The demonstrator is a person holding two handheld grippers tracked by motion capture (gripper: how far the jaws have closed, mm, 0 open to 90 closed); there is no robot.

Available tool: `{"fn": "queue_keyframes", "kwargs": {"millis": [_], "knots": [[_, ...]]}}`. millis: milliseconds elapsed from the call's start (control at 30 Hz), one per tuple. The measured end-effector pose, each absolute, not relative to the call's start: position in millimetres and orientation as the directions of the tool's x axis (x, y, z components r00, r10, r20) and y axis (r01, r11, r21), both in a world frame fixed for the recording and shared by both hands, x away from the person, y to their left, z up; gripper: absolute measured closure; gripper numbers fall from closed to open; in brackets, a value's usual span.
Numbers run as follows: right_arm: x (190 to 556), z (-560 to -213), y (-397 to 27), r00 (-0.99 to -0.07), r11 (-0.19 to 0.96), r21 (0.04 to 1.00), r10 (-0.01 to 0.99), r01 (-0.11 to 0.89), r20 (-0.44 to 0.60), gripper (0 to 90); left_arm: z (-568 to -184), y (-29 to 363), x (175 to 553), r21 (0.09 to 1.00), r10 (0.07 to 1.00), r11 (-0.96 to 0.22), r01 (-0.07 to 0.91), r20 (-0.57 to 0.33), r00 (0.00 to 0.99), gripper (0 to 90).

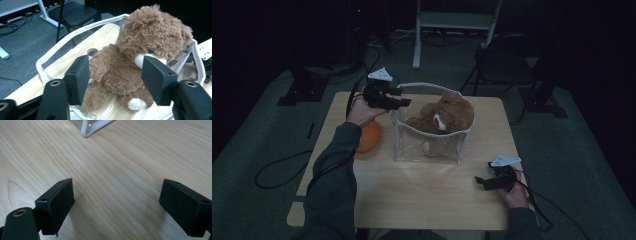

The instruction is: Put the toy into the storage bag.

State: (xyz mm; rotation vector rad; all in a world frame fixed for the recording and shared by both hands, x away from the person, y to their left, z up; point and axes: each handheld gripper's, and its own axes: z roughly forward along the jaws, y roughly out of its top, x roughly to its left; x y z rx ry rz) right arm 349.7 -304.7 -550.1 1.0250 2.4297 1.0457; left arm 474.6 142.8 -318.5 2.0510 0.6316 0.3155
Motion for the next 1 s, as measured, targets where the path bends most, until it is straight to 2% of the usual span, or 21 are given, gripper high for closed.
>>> {"fn": "queue_keyframes", "kwargs": {"millis": [1000], "knots": [[350, -550, -305, -0.699, 0.479, 0.725, 0.715, 0.494, 0.003, 11.7, -330, 178, 471, 0.851, 0.625, -0.407, 0.33, -0.003, 0.78, 36.9]]}}
